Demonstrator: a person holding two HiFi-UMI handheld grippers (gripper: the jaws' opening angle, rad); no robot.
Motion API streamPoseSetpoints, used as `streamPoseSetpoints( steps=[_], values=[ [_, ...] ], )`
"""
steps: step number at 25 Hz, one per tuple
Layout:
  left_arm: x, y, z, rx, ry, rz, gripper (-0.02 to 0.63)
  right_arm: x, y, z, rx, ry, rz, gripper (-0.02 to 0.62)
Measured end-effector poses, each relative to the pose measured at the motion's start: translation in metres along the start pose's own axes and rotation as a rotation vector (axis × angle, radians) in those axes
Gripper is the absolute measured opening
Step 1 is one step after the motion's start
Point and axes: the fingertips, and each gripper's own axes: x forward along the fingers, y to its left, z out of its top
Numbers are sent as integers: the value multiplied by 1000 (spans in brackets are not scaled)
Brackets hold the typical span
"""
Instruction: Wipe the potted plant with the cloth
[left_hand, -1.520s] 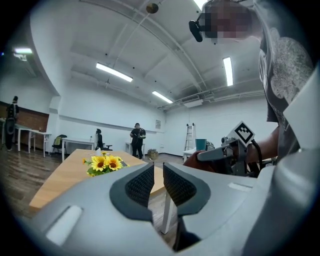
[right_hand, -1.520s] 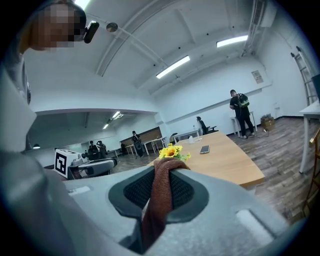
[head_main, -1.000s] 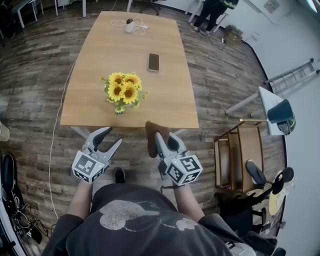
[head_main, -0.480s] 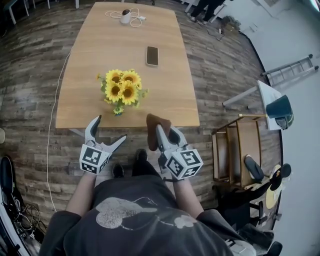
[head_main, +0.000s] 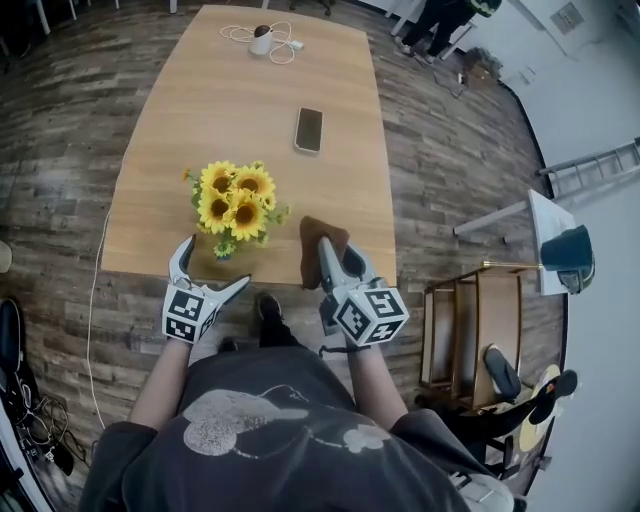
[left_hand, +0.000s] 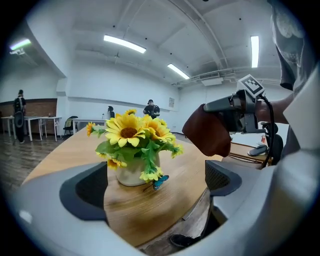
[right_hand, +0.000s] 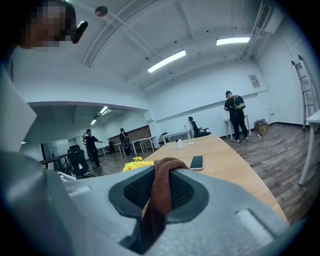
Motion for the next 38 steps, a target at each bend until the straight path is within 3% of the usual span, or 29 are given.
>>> streamPoseSetpoints(
  steps=[9,19,25,32,36,38],
  values=[
    [49,30,-14,-25,48,111,630,60,-56,6,-29,50,63,44],
    [70,46,-12,-33,43,179,630,157,-25,-42,-101,292,483,46],
    [80,53,-6,-45,38,216,629,199,5,-50,-142,332,661,46],
    [85,59,5,-65,21,225,622,232,28,-76,-34,405,755,46],
    [84,65,-4,-50,39,239,552,239,36,-88,18,426,780,46],
    [84,64,2,-62,40,246,551,240,39,-91,32,430,790,46]
  ],
)
